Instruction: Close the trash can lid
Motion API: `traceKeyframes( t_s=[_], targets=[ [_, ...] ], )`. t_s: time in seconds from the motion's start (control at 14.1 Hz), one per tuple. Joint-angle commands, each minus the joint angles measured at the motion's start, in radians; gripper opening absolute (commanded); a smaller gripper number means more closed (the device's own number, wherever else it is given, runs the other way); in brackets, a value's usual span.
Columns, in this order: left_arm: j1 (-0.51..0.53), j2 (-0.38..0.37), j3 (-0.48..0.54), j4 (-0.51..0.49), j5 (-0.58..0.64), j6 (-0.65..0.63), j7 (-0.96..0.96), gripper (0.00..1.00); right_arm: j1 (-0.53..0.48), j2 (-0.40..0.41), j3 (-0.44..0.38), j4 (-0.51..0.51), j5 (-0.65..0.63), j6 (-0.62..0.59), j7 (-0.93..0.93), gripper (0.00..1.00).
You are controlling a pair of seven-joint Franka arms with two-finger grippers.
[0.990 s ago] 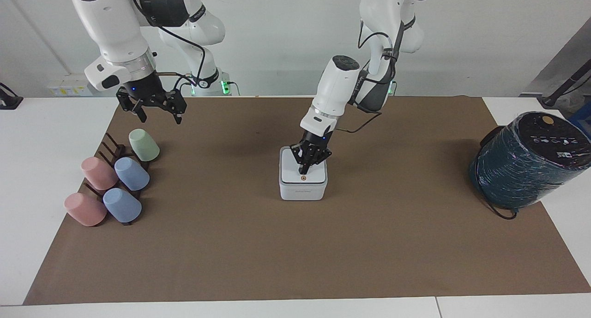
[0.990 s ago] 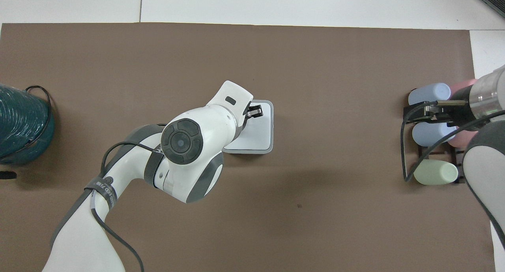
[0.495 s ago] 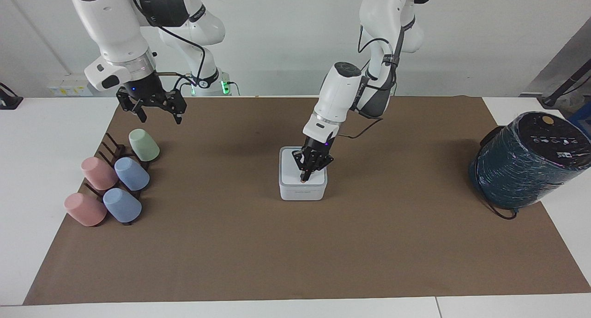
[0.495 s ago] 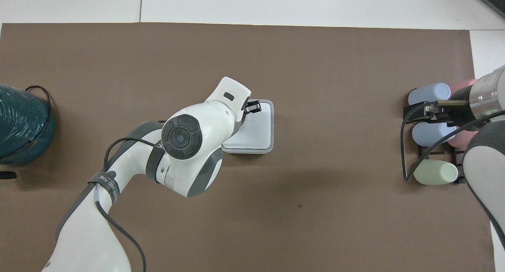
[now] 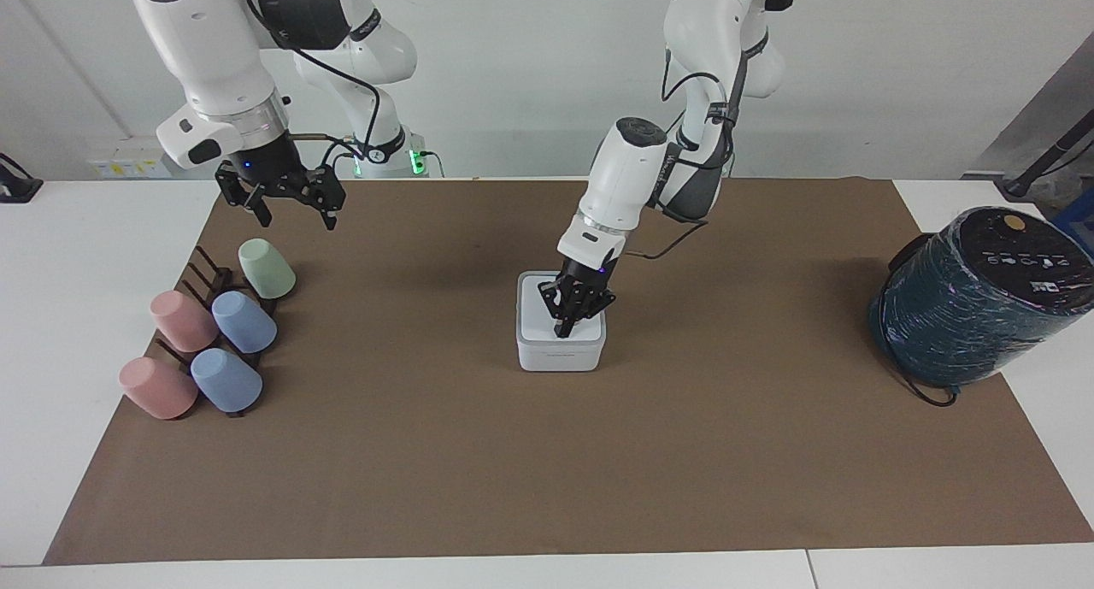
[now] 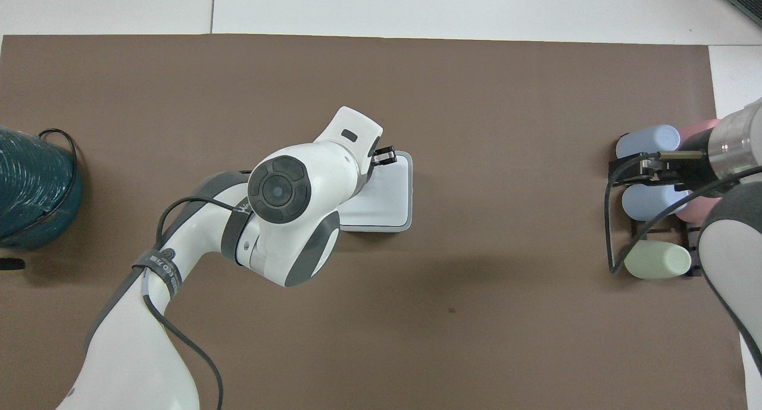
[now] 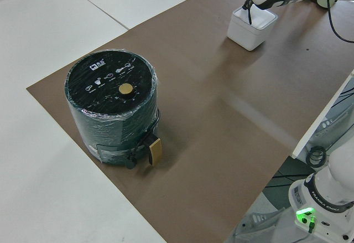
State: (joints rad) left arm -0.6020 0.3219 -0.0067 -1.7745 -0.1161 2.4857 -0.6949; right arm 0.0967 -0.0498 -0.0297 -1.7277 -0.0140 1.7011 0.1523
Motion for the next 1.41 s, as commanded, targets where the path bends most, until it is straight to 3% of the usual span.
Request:
traceKeyframes(
  t_s=[0.0, 0.42, 0.64, 1.13, 1.34],
  targets=[
    [0.062, 0.028, -0.003, 0.171, -0.004, -0.236, 0.054, 0.12, -0.015, -0.021, 0.005, -0.018, 0.020, -0.006, -0.025, 1.00],
    [0.209, 0.017, 0.000, 0.305, -0.004, -0.592, 0.259, 0.13, -0.015, -0.021, 0.004, -0.018, 0.022, -0.006, -0.025, 1.00],
    [0.296, 0.019, 0.014, 0.424, 0.001, -0.810, 0.417, 0.13, -0.015, -0.021, 0.005, -0.018, 0.022, -0.006, -0.025, 1.00],
    [0.474, -0.090, 0.011, 0.428, 0.082, -1.001, 0.713, 0.17, -0.015, -0.021, 0.005, -0.018, 0.022, -0.006, -0.025, 1.00],
    [0.481, -0.136, 0.010, 0.426, 0.090, -1.009, 0.715, 0.31, -0.015, -0.021, 0.005, -0.018, 0.022, -0.006, -0.025, 1.00]
  ],
)
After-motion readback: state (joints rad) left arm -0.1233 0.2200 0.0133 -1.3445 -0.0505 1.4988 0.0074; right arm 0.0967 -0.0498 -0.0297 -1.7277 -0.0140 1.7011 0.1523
